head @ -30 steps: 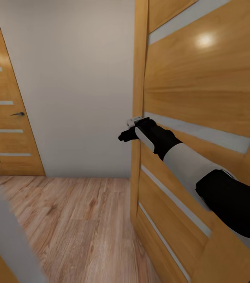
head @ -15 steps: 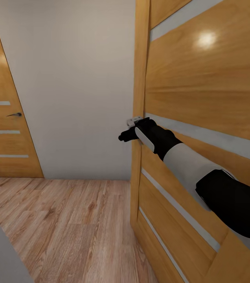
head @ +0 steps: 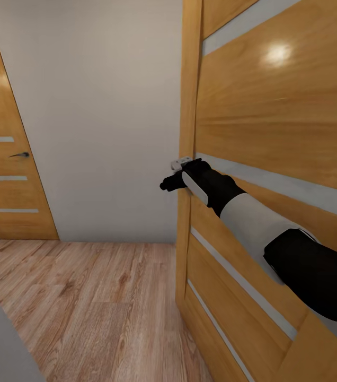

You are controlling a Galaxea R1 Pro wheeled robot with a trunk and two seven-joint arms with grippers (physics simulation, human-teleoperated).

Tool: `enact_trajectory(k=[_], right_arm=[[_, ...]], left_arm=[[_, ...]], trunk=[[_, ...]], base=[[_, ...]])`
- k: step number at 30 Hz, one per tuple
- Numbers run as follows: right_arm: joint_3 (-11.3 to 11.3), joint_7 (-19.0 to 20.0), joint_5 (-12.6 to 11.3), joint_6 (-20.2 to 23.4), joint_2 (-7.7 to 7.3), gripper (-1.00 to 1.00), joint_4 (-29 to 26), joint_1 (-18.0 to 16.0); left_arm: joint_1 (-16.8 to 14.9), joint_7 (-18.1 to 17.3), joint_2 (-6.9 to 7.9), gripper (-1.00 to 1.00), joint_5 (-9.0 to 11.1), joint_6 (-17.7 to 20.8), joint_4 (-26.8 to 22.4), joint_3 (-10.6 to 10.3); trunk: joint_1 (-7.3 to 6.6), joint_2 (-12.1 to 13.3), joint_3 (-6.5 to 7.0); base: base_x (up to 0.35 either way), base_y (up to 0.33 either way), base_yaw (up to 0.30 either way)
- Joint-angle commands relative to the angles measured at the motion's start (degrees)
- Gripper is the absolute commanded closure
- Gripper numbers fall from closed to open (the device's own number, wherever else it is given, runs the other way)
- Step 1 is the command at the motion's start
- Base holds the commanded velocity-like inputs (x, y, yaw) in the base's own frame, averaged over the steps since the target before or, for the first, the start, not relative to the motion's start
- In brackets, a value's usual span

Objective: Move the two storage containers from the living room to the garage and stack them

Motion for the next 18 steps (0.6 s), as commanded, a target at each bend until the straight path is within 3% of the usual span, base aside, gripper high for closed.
enact_trajectory(k=[1,8,11,13,15,18], right_arm=[[0.11,0.0,-0.11,0.2,0.0,-1.0,-0.01,-0.07],[0.08,0.22,0.04,0.11,0.0,-1.0,-0.01,-0.07],[0.28,-3.63,0.93,0.0,0.0,-1.0,0.05,-0.07],[0.38,-8.98,1.93,0.01,0.0,-1.0,0.05,0.01],[0.52,-19.95,2.78,0.33,0.0,-1.0,-0.14,0.14],[0.61,-25.19,3.14,1.72,0.0,-1.0,-0.24,0.18]], left_arm=[[-0.02,0.04,0.0,-1.0,0.4,-0.07,0.0,0.03],[-0.02,0.04,0.0,-1.0,0.39,-0.06,0.0,0.03],[-0.02,0.04,0.0,-1.0,0.4,-0.05,-0.03,0.03],[-0.02,0.04,0.0,-1.0,0.41,-0.05,-0.03,0.03],[-0.02,0.04,0.0,-1.0,0.4,-0.05,-0.03,0.03],[-0.02,0.04,0.0,-1.0,0.41,-0.06,-0.05,0.03]], trunk=[[0.0,-0.03,-0.06],[0.0,-0.03,-0.06],[0.0,-0.03,-0.06],[0.0,-0.03,-0.06],[0.0,-0.03,-0.06],[0.0,-0.03,-0.06]], base=[[0.0,0.0,0.0],[0.0,0.0,0.0],[0.0,0.0,0.0],[0.0,0.0,0.0],[0.0,0.0,0.0],[0.0,0.0,0.0]])
